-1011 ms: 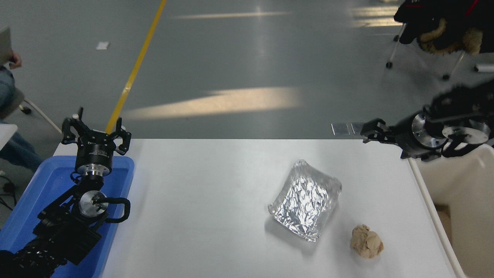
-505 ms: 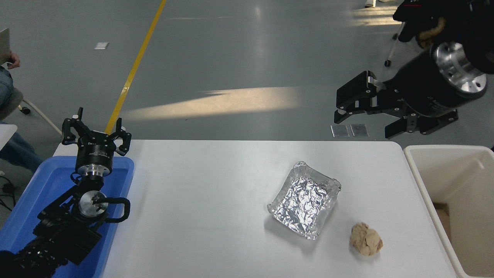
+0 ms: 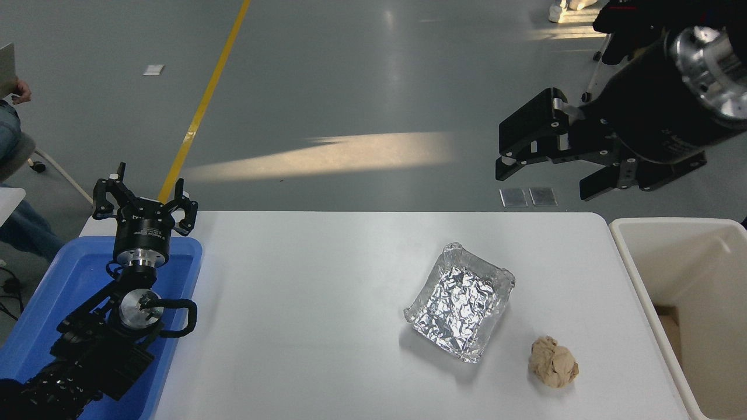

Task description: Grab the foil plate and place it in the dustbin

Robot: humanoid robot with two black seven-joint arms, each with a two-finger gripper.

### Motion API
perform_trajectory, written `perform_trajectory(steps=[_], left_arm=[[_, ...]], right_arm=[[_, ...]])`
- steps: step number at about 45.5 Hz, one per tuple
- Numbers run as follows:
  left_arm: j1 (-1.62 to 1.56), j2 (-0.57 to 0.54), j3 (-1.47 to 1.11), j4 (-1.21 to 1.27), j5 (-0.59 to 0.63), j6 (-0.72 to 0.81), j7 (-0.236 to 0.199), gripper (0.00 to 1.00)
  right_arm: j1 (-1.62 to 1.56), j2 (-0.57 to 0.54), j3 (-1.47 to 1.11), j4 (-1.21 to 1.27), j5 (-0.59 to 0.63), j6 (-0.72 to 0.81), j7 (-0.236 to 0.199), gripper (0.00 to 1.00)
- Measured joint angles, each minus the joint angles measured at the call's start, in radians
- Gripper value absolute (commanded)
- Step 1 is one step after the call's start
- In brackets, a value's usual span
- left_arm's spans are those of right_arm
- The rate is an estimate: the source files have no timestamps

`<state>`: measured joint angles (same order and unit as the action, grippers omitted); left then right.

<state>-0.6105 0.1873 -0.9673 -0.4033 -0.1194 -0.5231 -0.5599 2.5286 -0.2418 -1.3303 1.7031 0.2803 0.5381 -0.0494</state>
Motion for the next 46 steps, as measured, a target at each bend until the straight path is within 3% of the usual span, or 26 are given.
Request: perform_trajectory(steps=[15,46], left_arm=[[0.000,0.000,0.000,0.000,0.001,0.000,0.000,0.99],[0.000,0.000,0.001,0.000,0.001,-0.001,0.000,0.99]], right_arm=[[-0.502,0.059,0.062,-0.147,0.063,-0.335,-0.003,1.00],[-1.153,0.134,0.242,-0.581,0.160,-0.565,-0.008,0.99]])
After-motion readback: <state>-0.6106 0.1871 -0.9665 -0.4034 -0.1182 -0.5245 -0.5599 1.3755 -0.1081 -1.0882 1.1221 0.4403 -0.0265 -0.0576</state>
